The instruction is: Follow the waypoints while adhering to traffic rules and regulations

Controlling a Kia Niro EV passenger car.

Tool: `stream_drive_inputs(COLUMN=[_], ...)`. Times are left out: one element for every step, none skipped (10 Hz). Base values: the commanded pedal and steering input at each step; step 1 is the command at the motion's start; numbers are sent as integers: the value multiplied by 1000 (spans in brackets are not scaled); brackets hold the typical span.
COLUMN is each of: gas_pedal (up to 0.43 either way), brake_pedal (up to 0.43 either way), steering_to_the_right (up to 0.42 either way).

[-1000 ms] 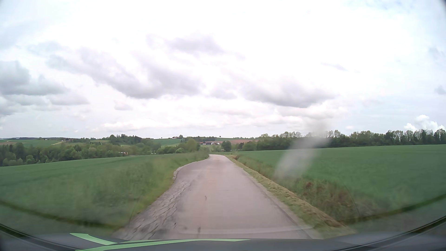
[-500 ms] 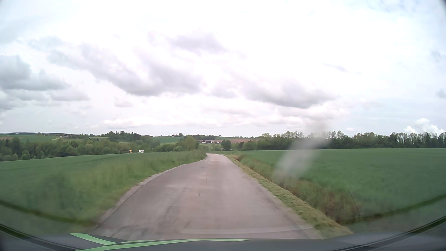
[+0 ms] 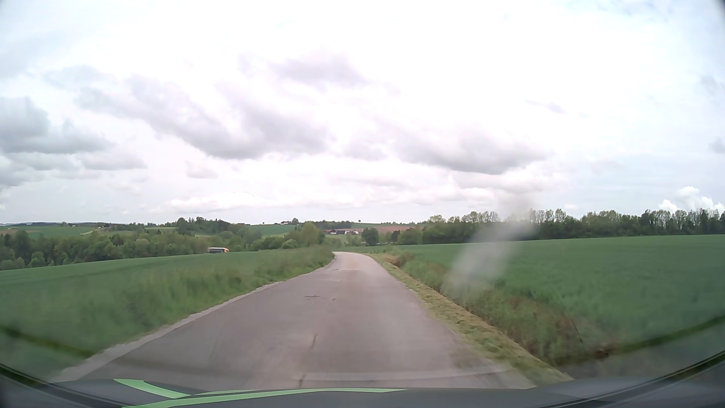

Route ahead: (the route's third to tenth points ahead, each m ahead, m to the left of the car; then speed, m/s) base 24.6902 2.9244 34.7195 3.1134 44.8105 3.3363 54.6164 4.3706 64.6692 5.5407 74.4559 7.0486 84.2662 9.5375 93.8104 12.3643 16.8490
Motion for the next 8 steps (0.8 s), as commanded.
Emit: stream_drive_inputs(gas_pedal=[0, 0, 0, 0, 0, 0, 0, 0], brake_pedal=[0, 0, 0, 0, 0, 0, 0, 0], steering_to_the_right=[0, 0, 0, 0, 0, 0, 0, 0])
